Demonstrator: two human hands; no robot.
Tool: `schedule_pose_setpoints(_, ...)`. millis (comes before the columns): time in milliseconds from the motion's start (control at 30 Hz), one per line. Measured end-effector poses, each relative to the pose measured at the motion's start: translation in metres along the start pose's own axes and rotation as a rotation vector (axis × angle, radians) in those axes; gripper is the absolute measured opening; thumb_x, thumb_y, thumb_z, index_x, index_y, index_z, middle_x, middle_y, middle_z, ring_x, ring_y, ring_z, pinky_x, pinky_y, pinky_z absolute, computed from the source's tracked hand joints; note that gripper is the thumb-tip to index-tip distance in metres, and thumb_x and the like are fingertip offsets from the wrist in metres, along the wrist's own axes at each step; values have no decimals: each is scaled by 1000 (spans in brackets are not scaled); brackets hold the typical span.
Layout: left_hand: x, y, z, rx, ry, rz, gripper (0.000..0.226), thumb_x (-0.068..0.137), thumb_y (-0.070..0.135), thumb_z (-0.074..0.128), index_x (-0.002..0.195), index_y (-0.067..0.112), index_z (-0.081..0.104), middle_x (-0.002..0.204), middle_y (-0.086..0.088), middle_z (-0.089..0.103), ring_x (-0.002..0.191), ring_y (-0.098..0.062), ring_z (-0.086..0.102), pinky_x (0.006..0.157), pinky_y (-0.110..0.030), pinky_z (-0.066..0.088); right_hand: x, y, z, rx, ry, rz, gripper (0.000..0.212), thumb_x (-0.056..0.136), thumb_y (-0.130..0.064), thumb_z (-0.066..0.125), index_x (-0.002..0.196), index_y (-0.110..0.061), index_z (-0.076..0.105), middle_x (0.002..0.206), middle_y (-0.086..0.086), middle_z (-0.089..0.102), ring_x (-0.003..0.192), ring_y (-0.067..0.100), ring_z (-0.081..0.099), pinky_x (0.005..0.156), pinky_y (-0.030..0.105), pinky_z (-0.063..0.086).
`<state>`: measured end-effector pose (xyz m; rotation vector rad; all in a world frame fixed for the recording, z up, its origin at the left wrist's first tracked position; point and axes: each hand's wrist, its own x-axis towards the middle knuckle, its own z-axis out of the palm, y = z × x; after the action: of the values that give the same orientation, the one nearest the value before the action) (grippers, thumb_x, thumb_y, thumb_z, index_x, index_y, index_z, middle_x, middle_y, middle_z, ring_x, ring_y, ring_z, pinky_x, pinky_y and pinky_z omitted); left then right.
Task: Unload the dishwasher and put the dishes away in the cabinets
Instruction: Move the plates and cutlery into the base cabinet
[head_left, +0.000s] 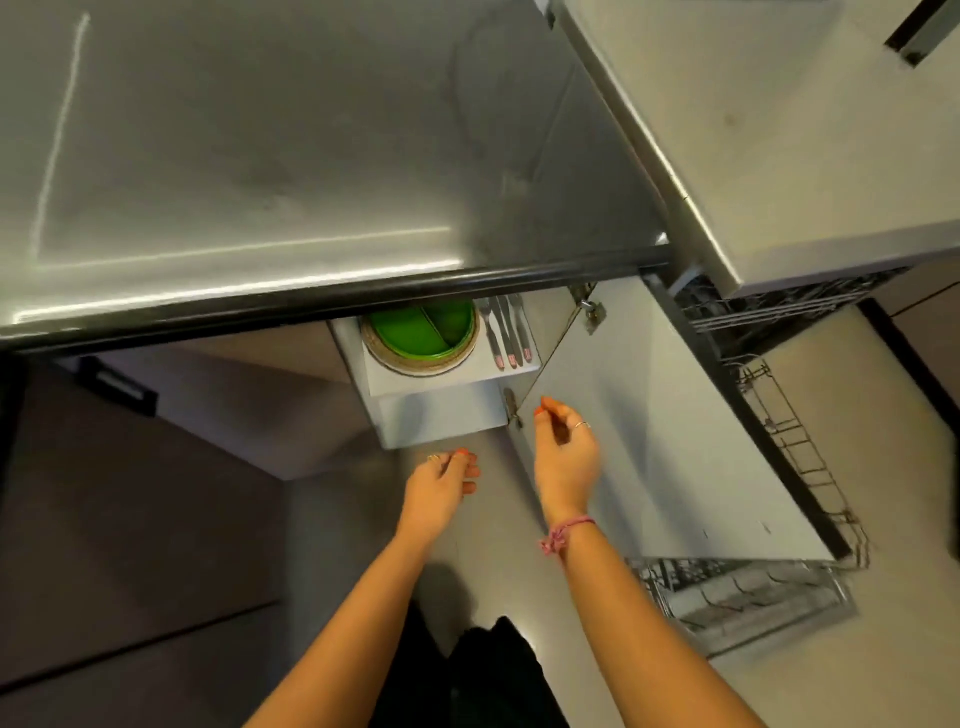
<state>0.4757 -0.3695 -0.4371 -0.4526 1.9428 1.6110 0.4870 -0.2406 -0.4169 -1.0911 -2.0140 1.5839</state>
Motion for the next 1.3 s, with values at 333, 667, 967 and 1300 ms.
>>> schedule_pose_setpoints(333, -115, -2, 5, -85, -52, -27, 20, 98, 27, 47, 87, 19, 61, 93, -4, 68, 76, -14, 62, 72, -27, 47, -50, -45, -129, -510, -6, -525, 28, 93, -19, 55, 121, -15, 59, 118, 2, 56, 105, 11, 52, 89, 25, 45)
schedule_pose_setpoints(667, -195, -47, 21, -275, -59, -133, 18, 97, 23, 47, 88, 18, 62, 89, -1, 67, 71, -13, 60, 71, -25, 46, -23, -27, -207, -1014, 71, -286, 70, 88, -34, 57, 144, -4, 28, 150, 18, 30, 140, 35, 24, 115, 53, 15)
schedule_pose_setpoints(967, -201, -38, 9, -431, -35, -212, 15, 97, 20, 48, 95, 14, 62, 88, -1, 67, 75, -13, 61, 67, -22, 49, -11, -54, -205, -992, -84, -95, 36, 98, -21, 42, 117, 7, 52, 122, 30, 55, 113, 44, 52, 89, 45, 43)
schedule_pose_setpoints(1300, -165, 21, -21, -423, -492, -443, 82, 70, 70, 63, 114, 1, 54, 118, -14, 65, 105, -29, 65, 93, -40, 51, -72, -82, -90, -507, -393, 137, 36, 83, -39, 67, 64, -8, 67, 65, 9, 70, 58, 22, 70, 65, 40, 60)
